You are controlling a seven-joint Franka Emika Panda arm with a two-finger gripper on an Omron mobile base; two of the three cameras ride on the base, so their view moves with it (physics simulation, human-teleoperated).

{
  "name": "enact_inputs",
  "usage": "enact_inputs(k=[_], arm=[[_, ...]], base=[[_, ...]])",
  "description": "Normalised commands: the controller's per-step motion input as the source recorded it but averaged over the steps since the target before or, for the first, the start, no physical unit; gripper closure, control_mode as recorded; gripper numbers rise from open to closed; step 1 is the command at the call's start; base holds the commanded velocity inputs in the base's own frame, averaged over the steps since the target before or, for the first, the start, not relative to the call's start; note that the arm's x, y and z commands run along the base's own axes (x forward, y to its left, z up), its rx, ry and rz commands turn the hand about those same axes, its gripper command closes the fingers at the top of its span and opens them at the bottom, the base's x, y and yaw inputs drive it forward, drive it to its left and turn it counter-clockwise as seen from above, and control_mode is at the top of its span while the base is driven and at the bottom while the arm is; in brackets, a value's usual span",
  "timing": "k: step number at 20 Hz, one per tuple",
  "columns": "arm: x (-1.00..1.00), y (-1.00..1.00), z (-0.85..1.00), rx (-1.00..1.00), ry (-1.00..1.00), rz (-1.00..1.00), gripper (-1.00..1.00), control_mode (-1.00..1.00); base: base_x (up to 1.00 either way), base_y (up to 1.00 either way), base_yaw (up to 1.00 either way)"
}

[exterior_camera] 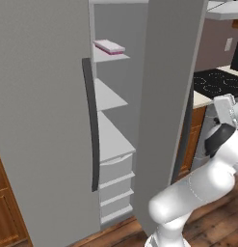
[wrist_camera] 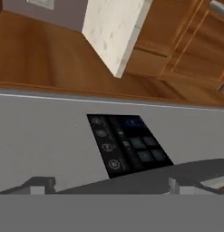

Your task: The ice cube tray has been filled with water. Take the tray and place it in the freezer to make ice. Close the freezer door after placing the tray.

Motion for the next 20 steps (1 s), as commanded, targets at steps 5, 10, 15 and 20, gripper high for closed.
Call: enact_inputs(k=[5,10,15,20], arm=[[-0.05,0.09,-0.46,0.01,0.00,0.17,-1.00,-1.00],[-0.08,0.20,-0.55,0.03,-0.02,0.18,-1.00,-1.00],[0.00,0.28,-0.46,0.05,0.00,0.17,-1.00,-1.00],[0.00,0.25,-0.37,0.05,0.00,0.17,-1.00,-1.00]], base=[[0.00,0.00,0.00],[0.00,0.00,0.00],[0.00,0.00,0.00],[0.00,0.00,0.00]])
